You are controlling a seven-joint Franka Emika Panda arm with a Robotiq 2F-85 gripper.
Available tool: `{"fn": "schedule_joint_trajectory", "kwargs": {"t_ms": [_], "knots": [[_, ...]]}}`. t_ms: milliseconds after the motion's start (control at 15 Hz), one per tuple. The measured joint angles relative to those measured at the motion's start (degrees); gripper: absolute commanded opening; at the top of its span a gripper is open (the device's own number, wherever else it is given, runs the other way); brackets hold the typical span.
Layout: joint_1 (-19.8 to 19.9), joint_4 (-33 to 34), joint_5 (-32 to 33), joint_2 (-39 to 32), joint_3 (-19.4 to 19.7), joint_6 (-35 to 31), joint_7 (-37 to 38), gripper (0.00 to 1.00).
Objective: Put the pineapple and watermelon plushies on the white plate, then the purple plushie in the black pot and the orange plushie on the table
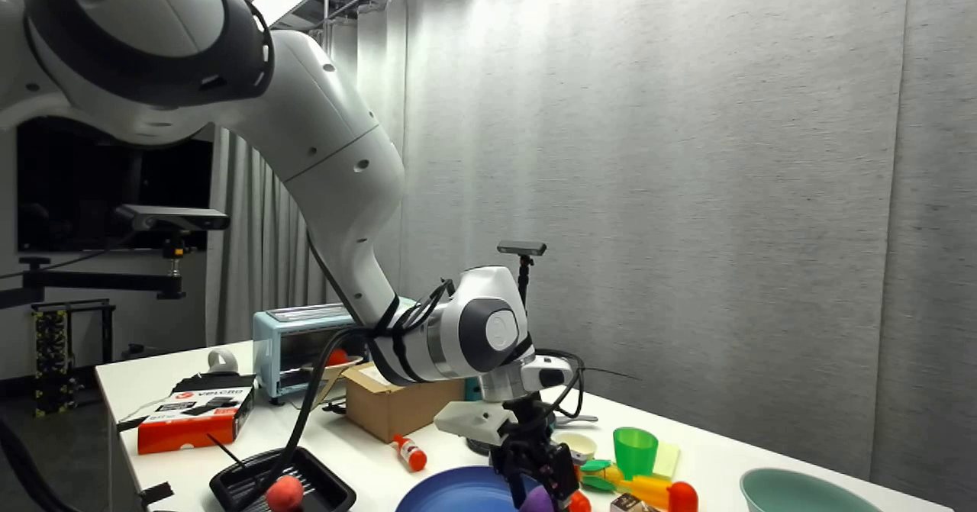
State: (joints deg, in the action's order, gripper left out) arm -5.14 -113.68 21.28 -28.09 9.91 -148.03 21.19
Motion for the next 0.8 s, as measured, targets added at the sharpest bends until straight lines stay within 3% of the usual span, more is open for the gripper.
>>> {"fn": "schedule_joint_trajectory", "kwargs": {"t_ms": [533,800], "knots": [[-1.5,3.3,-0.6,-1.5,-0.1,-0.1,0.3,0.00],[-0.9,4.3,-4.3,0.9,-2.4,-0.3,-4.1,0.02]]}}
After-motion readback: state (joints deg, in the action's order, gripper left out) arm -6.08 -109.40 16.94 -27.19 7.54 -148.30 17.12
